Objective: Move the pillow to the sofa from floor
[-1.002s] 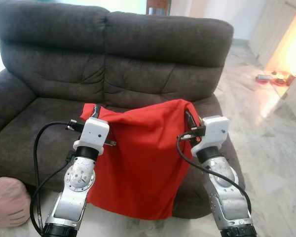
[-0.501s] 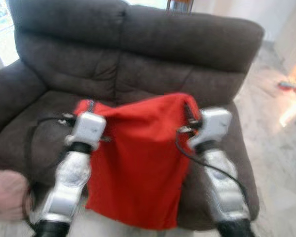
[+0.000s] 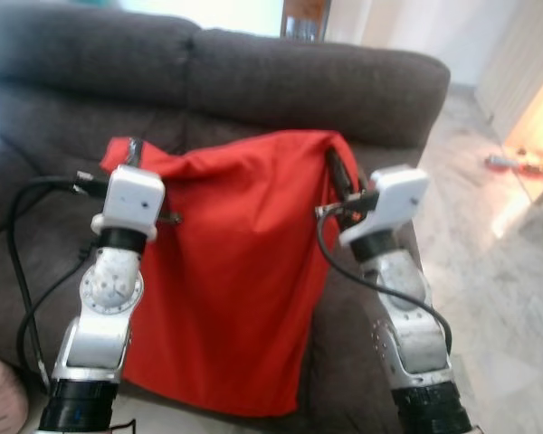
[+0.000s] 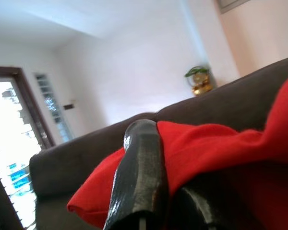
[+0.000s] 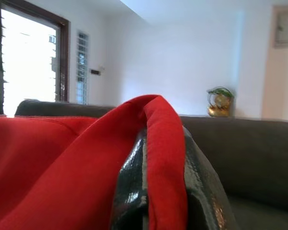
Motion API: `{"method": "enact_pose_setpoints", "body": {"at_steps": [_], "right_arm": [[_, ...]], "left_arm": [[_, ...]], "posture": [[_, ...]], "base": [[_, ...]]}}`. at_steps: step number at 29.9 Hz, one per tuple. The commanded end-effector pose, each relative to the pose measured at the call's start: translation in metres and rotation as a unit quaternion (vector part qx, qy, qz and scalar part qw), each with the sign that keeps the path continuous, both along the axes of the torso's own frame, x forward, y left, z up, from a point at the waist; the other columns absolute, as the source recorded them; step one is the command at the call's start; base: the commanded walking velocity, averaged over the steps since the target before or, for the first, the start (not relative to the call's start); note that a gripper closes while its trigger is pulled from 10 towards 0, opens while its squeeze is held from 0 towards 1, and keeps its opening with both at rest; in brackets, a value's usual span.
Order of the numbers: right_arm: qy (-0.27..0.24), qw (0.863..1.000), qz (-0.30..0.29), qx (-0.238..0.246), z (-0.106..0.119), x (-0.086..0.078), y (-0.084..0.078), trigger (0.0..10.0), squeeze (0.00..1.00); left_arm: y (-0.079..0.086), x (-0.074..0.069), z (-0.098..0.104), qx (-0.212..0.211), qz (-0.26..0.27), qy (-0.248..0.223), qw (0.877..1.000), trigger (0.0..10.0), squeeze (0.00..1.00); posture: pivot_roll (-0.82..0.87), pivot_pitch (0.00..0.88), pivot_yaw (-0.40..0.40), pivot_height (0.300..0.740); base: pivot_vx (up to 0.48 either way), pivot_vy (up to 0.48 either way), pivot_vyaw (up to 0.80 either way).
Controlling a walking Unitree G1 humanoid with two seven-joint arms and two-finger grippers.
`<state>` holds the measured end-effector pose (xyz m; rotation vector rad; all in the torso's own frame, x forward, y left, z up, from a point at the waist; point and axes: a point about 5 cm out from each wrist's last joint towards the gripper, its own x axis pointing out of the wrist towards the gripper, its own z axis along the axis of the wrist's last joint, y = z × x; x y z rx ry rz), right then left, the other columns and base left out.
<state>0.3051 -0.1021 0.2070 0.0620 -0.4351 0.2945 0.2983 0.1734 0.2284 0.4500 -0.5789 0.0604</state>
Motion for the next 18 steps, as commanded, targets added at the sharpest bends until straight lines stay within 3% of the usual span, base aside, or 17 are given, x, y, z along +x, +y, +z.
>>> {"method": "enact_pose_setpoints", "body": {"at_steps": [1,12,16,18], "right_arm": [[-0.057,0.998,-0.001,0.015,0.025,-0.004,-0.005,10.0,0.00],[-0.006,0.998,0.051,-0.028,0.003,-0.004,0.010,10.0,0.00],[0.018,0.995,0.078,-0.062,-0.011,-0.006,0.018,10.0,0.00],[0.057,0.989,0.100,-0.093,-0.028,-0.008,0.024,10.0,0.00]], "left_arm": [[-0.012,-0.004,0.022,0.006,-0.027,-0.049,0.998,10.0,0.00],[-0.011,-0.007,0.009,0.008,-0.024,-0.029,0.999,10.0,0.00],[-0.014,-0.007,-0.005,0.023,-0.031,-0.005,0.999,10.0,0.00],[-0.016,-0.007,-0.018,0.023,-0.039,0.024,0.999,10.0,0.00]], "posture": [[0.14,0.000,-0.066,0.738],[0.15,0.000,-0.069,0.738],[0.15,0.000,-0.072,0.738],[0.15,0.000,-0.073,0.738]], "base": [[0.337,0.000,0.00],[0.328,0.000,0.00],[0.000,0.000,0.00],[0.000,0.000,0.00]]}}
